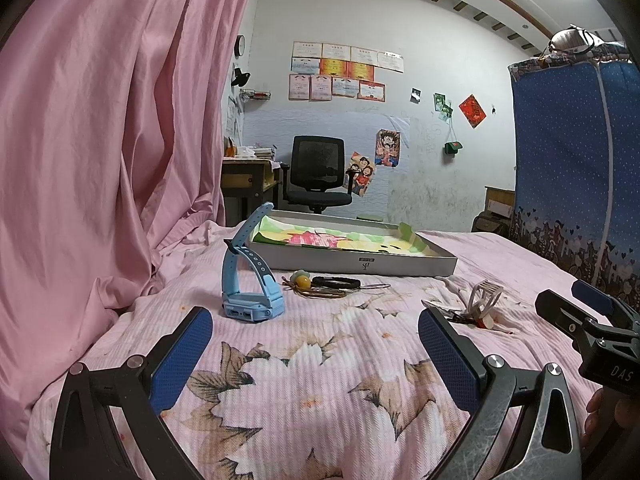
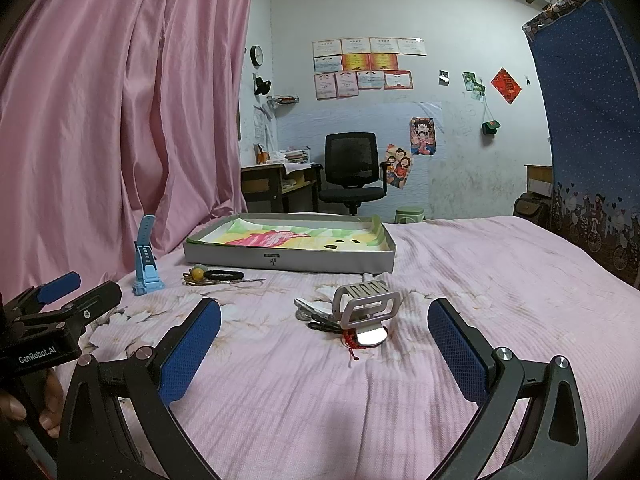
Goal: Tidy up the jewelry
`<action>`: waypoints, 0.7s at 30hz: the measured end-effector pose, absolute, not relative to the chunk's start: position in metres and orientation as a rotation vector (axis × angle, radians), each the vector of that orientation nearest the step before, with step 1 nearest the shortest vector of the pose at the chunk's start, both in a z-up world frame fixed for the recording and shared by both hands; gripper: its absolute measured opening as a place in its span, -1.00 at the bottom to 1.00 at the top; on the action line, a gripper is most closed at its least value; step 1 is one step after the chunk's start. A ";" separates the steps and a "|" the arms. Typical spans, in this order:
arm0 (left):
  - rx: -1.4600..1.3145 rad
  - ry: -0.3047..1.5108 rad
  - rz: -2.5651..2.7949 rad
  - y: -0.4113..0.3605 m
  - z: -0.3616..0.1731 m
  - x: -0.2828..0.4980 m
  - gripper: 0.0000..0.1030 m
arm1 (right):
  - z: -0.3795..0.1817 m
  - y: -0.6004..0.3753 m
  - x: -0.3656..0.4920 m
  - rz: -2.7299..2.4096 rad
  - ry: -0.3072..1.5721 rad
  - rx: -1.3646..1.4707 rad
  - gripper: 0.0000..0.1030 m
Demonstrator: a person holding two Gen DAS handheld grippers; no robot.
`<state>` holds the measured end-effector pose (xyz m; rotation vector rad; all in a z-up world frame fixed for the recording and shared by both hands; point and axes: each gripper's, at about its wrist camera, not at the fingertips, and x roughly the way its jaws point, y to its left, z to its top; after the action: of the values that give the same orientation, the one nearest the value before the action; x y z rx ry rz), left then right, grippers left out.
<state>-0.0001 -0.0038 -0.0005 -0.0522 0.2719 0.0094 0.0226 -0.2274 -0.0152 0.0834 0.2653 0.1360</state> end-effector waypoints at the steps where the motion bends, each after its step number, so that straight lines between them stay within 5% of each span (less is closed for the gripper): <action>1: -0.052 0.272 0.010 -0.004 0.000 0.000 1.00 | -0.015 -0.227 0.023 0.136 0.265 0.083 0.98; 21: -0.050 0.272 0.009 -0.006 0.000 0.000 1.00 | -0.015 -0.227 0.023 0.135 0.266 0.084 0.98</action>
<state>-0.0005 -0.0058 0.0002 -0.0504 0.2715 0.0086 0.0227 -0.2272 -0.0149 0.0835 0.2659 0.1353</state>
